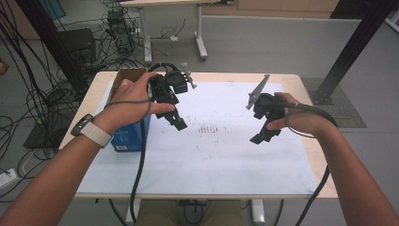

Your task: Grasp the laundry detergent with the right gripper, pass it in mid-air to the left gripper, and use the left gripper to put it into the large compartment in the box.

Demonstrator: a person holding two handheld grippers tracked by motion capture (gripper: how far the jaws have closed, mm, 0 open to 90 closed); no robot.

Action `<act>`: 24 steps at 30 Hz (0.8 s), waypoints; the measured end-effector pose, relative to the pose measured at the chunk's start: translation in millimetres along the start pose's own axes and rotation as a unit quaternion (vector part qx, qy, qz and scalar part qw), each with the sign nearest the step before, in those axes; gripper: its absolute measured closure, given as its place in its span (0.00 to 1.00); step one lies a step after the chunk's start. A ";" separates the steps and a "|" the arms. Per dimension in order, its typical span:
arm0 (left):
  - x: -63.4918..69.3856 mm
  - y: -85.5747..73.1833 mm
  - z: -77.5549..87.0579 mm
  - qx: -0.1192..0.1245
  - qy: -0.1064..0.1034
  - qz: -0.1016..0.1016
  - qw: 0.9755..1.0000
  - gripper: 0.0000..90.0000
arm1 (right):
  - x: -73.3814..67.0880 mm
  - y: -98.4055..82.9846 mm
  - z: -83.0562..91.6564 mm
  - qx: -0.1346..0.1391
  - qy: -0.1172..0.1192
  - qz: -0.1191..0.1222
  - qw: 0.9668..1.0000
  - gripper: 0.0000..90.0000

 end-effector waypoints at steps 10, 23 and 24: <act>10.1 4.7 -12.1 -0.014 -0.005 -0.026 1.000 0.08 | -1.6 1.0 0.1 0.002 -0.001 -0.001 1.000 0.07; 17.9 6.0 -30.0 -0.022 -0.009 -0.038 0.999 0.08 | -3.3 -1.1 -1.0 0.001 0.000 -0.009 1.000 0.07; 18.6 6.1 -30.9 -0.023 -0.011 -0.039 0.999 0.08 | -3.0 -0.9 -1.2 0.003 0.000 -0.006 1.000 0.07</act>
Point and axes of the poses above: each handheld gripper's, and its own axes: z roughly backward along the jaws, y roughly out of its top, x roughly to its right, the point moved 9 cm from there along -z, roughly forward along the jaws, and after that the axes turned 4 degrees about -x, right-handed, at the moved point
